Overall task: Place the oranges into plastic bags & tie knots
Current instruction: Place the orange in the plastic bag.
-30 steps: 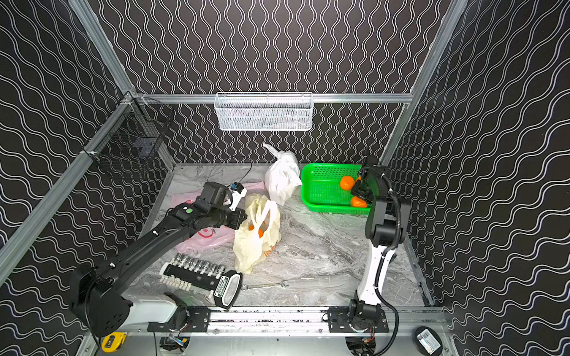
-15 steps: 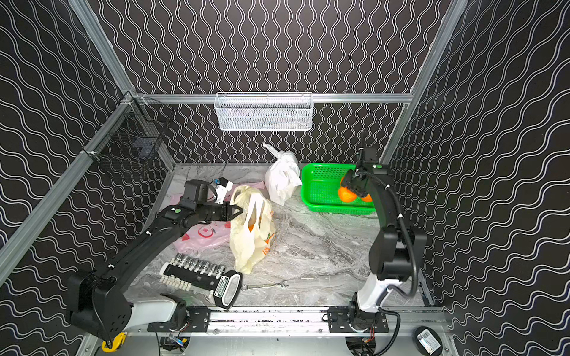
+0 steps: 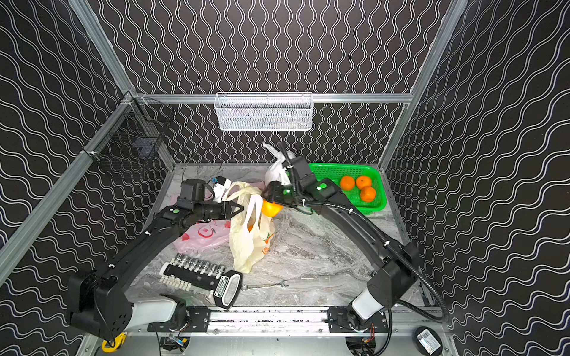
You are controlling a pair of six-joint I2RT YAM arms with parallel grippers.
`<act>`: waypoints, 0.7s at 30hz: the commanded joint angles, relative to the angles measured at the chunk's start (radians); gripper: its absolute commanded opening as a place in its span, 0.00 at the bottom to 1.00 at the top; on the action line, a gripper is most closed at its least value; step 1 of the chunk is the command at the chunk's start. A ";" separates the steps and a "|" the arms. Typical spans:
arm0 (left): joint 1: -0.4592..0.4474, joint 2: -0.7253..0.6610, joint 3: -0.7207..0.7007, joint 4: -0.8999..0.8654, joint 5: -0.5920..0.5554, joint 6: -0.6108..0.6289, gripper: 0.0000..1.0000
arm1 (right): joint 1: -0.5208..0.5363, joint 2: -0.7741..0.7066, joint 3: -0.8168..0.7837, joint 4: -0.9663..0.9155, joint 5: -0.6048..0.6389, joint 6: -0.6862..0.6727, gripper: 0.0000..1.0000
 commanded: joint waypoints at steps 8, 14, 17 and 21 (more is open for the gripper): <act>0.002 -0.033 -0.017 0.002 0.005 -0.005 0.00 | 0.099 0.116 0.005 0.171 -0.059 0.048 0.47; 0.015 -0.055 -0.027 -0.022 -0.033 -0.003 0.00 | 0.112 0.157 0.012 0.068 0.189 -0.006 0.53; 0.024 -0.051 -0.031 -0.022 -0.019 -0.002 0.00 | 0.113 0.166 0.012 0.060 0.195 -0.042 0.75; 0.030 -0.052 -0.037 -0.023 -0.021 0.000 0.00 | 0.113 0.094 -0.007 0.088 0.211 -0.080 0.86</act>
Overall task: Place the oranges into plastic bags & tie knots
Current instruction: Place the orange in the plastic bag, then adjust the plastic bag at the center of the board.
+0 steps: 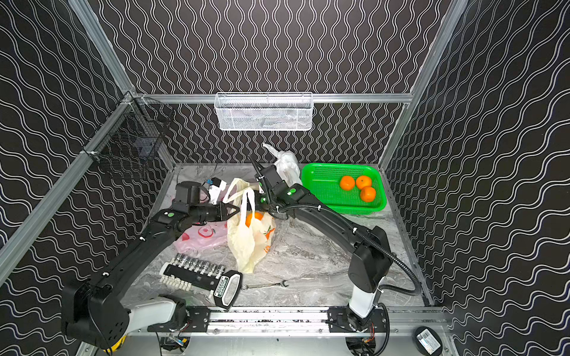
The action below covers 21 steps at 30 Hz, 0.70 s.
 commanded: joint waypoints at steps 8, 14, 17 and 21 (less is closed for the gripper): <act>0.016 0.007 -0.009 0.021 0.004 -0.011 0.00 | -0.011 -0.255 -0.152 0.006 0.364 -0.065 0.92; 0.017 0.016 -0.010 0.046 0.008 -0.032 0.00 | -0.012 -0.405 -0.223 0.001 0.471 -0.018 0.95; 0.017 0.016 -0.009 0.053 0.003 -0.044 0.00 | -0.011 -0.500 -0.274 0.049 0.419 0.017 0.96; 0.017 0.011 -0.007 0.054 -0.015 -0.050 0.00 | 0.094 -0.574 -0.299 0.111 0.426 0.104 1.00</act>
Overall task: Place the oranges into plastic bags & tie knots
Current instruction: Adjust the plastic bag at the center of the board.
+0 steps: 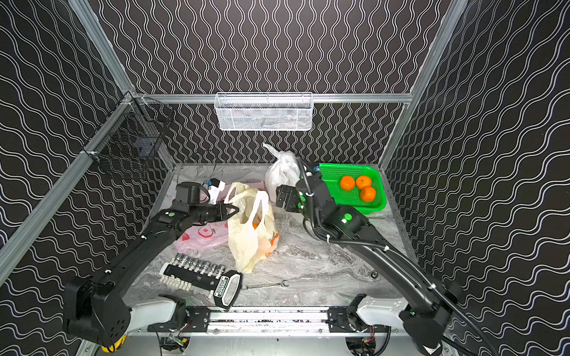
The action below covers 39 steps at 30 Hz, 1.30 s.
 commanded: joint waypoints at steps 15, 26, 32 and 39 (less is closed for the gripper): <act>0.003 -0.039 -0.010 0.021 -0.052 -0.009 0.00 | 0.313 0.447 0.500 -0.447 0.356 0.282 0.96; 0.002 -0.052 -0.014 0.020 -0.057 -0.012 0.00 | 0.257 0.499 0.542 -0.441 0.311 0.246 0.64; -0.007 -0.066 -0.016 0.022 -0.082 -0.033 0.00 | 0.249 0.509 0.586 -0.423 0.344 0.170 0.26; -0.144 -0.095 0.003 0.072 -0.181 -0.127 0.00 | 0.079 0.429 0.526 -0.212 0.117 -0.064 0.05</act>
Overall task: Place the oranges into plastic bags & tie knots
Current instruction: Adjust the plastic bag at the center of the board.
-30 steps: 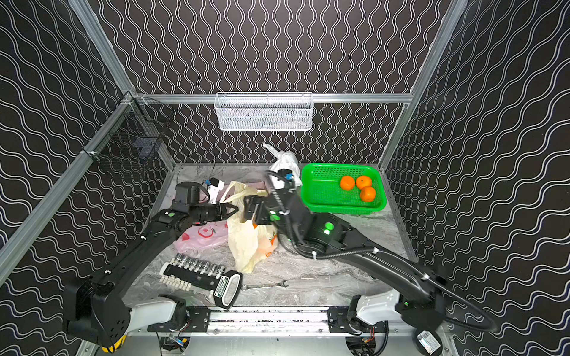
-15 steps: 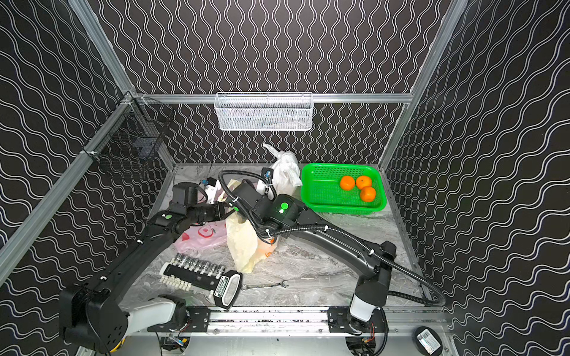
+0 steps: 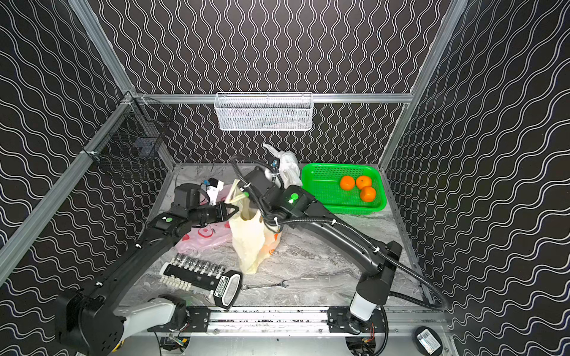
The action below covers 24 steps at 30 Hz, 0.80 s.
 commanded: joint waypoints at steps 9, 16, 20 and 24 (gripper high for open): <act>-0.208 -0.020 -0.039 0.205 -0.204 -0.143 0.50 | -0.285 -0.047 0.008 0.257 -0.661 -0.611 0.00; -0.208 -0.137 0.001 -0.033 -0.350 0.083 0.86 | -0.309 -0.163 -0.195 0.361 -0.643 -0.697 0.02; -0.197 -0.131 0.079 -0.146 -0.340 0.262 0.99 | -0.310 -0.272 -0.334 0.468 -0.589 -0.698 0.06; -0.174 -0.067 0.161 -0.169 -0.218 0.459 0.99 | -0.310 -0.399 -0.570 0.624 -0.604 -0.795 0.02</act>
